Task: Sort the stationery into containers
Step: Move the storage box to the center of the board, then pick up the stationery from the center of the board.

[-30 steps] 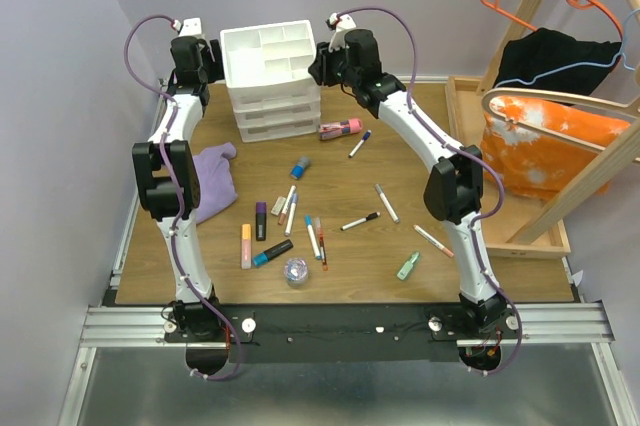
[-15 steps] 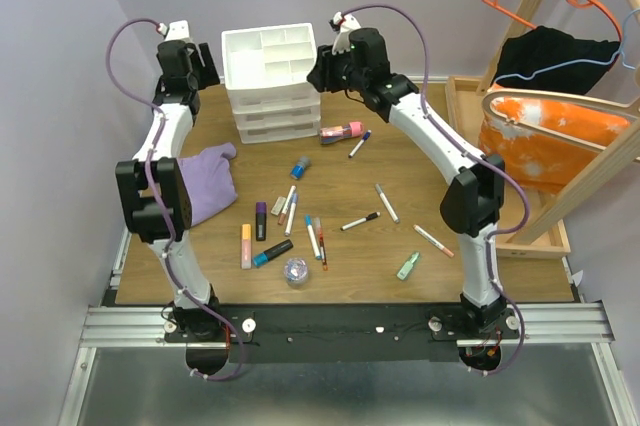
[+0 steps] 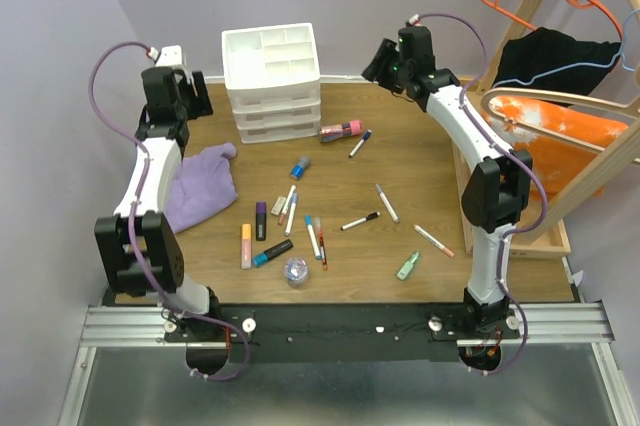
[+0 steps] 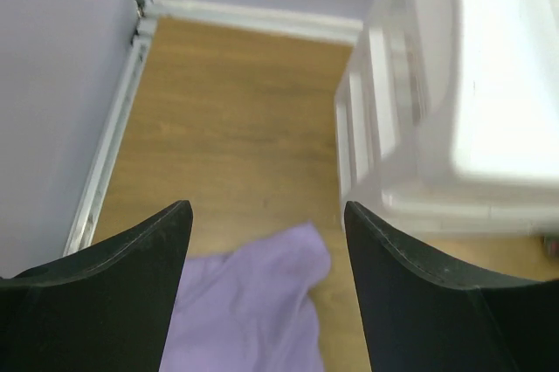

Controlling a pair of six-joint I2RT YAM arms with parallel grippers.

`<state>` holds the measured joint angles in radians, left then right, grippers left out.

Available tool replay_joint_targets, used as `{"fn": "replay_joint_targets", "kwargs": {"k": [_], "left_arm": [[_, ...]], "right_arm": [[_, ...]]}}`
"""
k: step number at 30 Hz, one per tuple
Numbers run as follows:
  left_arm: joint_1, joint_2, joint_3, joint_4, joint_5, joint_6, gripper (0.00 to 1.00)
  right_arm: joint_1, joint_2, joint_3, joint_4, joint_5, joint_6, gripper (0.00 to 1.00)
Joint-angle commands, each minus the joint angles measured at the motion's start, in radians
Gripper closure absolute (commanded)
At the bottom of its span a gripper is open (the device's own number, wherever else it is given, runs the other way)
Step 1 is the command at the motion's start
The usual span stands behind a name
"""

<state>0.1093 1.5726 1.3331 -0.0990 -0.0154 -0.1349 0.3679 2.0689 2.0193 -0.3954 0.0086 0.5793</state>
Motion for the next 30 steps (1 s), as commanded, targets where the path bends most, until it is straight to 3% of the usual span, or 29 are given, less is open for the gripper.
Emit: {"fn": "replay_joint_targets", "kwargs": {"k": [1, 5, 7, 10, 13, 14, 16, 17, 18, 24, 30], "left_arm": [[-0.034, -0.184, -0.152, -0.126, 0.216, 0.176, 0.22], [-0.106, -0.322, -0.287, -0.208, 0.294, 0.221, 0.23], [-0.141, -0.359, -0.317, -0.247, 0.342, 0.248, 0.24], [-0.21, -0.44, -0.38, -0.339, 0.426, 0.328, 0.25], [-0.244, -0.528, -0.449, -0.389, 0.431, 0.383, 0.23], [-0.244, -0.563, -0.48, -0.389, 0.405, 0.367, 0.21], [-0.238, -0.592, -0.508, -0.378, 0.312, 0.357, 0.17], [-0.231, -0.608, -0.532, -0.358, 0.301, 0.354, 0.13], [-0.209, -0.609, -0.537, -0.352, 0.308, 0.359, 0.12], [-0.192, -0.556, -0.497, -0.441, 0.48, 0.388, 0.16], [-0.146, -0.695, -0.586, -0.424, 0.355, 0.385, 0.13]], "right_arm": [[-0.049, 0.011, -0.082, -0.074, 0.001, 0.076, 0.37], [-0.055, 0.01, -0.131, -0.072, -0.119, -0.036, 0.32], [-0.055, 0.005, -0.149, -0.1, -0.165, -0.09, 0.18], [-0.055, -0.047, -0.234, -0.094, -0.245, -0.224, 0.17], [-0.052, -0.131, -0.348, -0.092, -0.422, -0.465, 0.15], [-0.046, -0.159, -0.373, -0.103, -0.57, -0.639, 0.11], [-0.023, -0.243, -0.451, -0.161, -0.66, -0.828, 0.08], [0.017, -0.268, -0.47, -0.187, -0.679, -1.004, 0.08], [0.037, -0.314, -0.516, -0.197, -0.67, -1.062, 0.08], [0.114, -0.354, -0.532, -0.253, -0.633, -1.239, 0.09], [0.294, -0.394, -0.593, -0.273, -0.544, -1.463, 0.09]]}}
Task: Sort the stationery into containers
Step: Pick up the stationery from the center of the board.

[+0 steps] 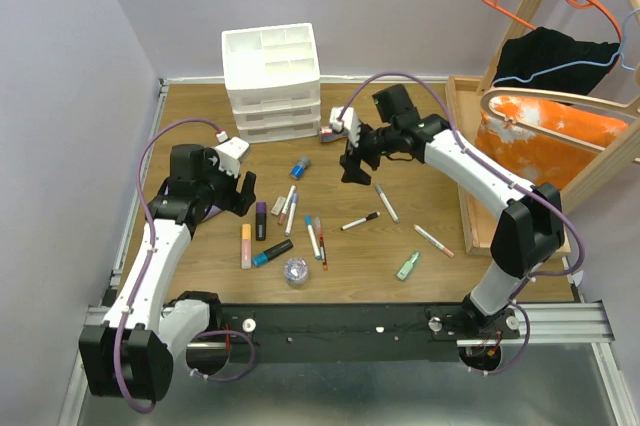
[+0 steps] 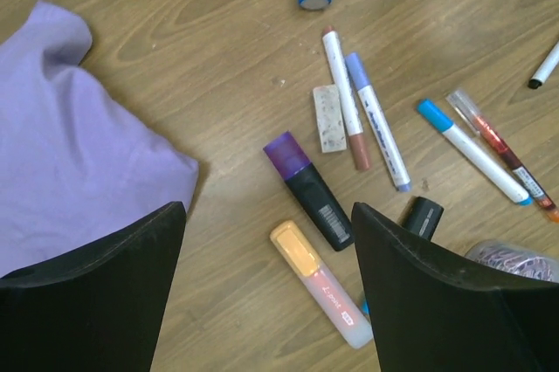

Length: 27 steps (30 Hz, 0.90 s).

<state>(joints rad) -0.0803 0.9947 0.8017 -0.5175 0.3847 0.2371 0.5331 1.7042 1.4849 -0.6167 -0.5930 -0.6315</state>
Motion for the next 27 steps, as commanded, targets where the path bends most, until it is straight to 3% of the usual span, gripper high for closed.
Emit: {"fn": "replay_joint_targets", "kwargs": {"k": [1, 8, 17, 27], "left_arm": [[0.065, -0.135, -0.062, 0.002, -0.046, 0.013, 0.12], [0.226, -0.171, -0.056, -0.01, -0.03, -0.048, 0.11], [0.431, -0.172, -0.056, 0.068, -0.049, -0.099, 0.11], [0.531, -0.189, -0.052, 0.059, -0.03, -0.122, 0.11]], "right_arm": [[0.154, -0.025, -0.064, -0.055, 0.071, -0.275, 0.09], [0.329, 0.048, -0.081, -0.084, 0.062, -0.286, 0.09], [0.459, 0.06, -0.172, -0.037, 0.022, -0.281, 0.07], [0.53, 0.123, -0.147, -0.028, -0.036, -0.289, 0.06]]}}
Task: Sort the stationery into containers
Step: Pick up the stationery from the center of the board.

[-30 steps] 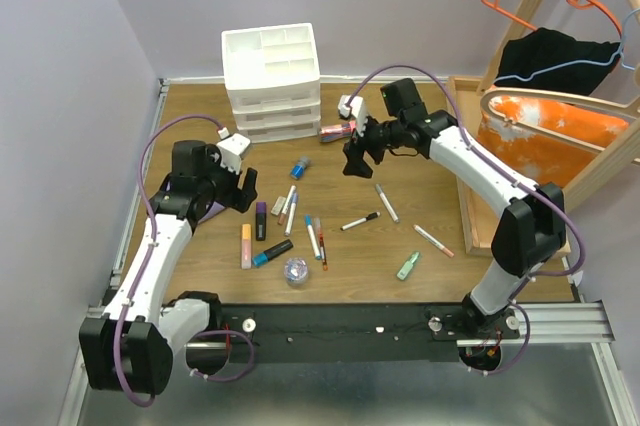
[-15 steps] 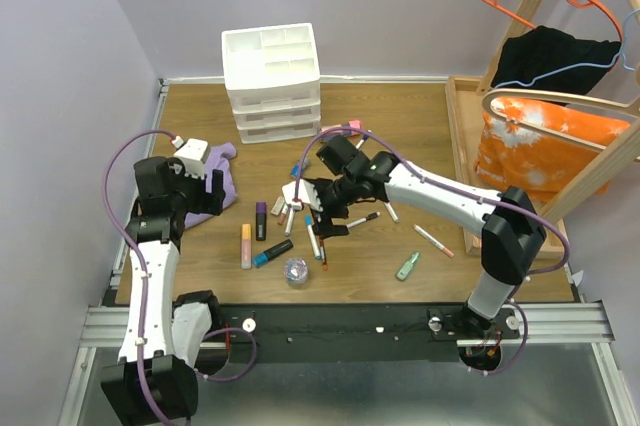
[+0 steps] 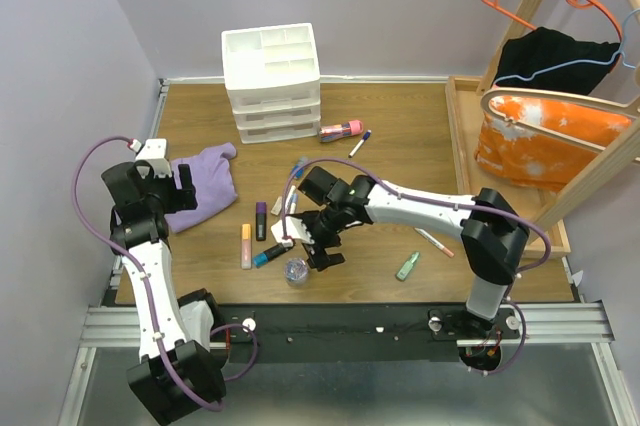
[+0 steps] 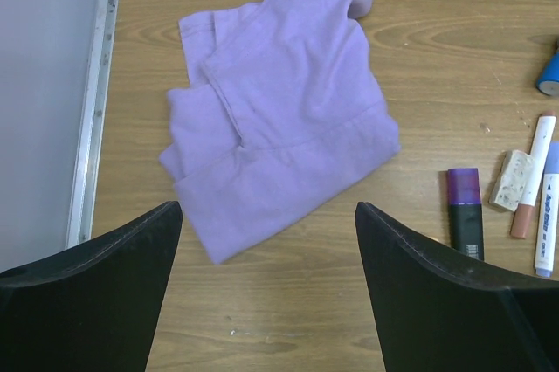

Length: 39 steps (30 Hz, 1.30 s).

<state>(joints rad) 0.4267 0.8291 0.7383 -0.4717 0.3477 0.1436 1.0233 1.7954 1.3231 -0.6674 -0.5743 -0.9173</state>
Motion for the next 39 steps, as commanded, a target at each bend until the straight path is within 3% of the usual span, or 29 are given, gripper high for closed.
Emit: {"fn": "replay_joint_targets", "kwargs": {"k": [1, 14, 25, 27, 28, 34, 39], "left_arm": [[0.027, -0.025, 0.012, 0.01, 0.008, -0.035, 0.11], [0.035, -0.045, 0.007, 0.002, 0.014, -0.061, 0.11], [0.035, -0.044, 0.012, -0.008, 0.034, -0.055, 0.11], [0.035, -0.039, 0.013, -0.01, 0.042, -0.056, 0.11], [0.037, -0.036, 0.013, -0.008, 0.046, -0.059, 0.11], [0.035, -0.03, 0.015, -0.021, 0.181, -0.041, 0.11], [0.034, 0.004, 0.013, 0.024, 0.442, -0.128, 0.11]], "right_arm": [[0.047, 0.038, 0.014, 0.031, -0.058, 0.001, 0.06], [0.116, 0.064, -0.027, 0.199, -0.061, 0.112, 0.08], [0.129, 0.117, 0.002, 0.177, -0.035, 0.153, 0.15], [0.127, 0.127, 0.014, 0.16, -0.035, 0.164, 0.21], [0.127, 0.128, 0.021, 0.155, -0.035, 0.169, 0.3], [0.12, 0.098, 0.096, 0.095, 0.024, 0.245, 0.63], [0.002, 0.074, 0.279, 0.032, -0.019, 0.441, 0.69]]}}
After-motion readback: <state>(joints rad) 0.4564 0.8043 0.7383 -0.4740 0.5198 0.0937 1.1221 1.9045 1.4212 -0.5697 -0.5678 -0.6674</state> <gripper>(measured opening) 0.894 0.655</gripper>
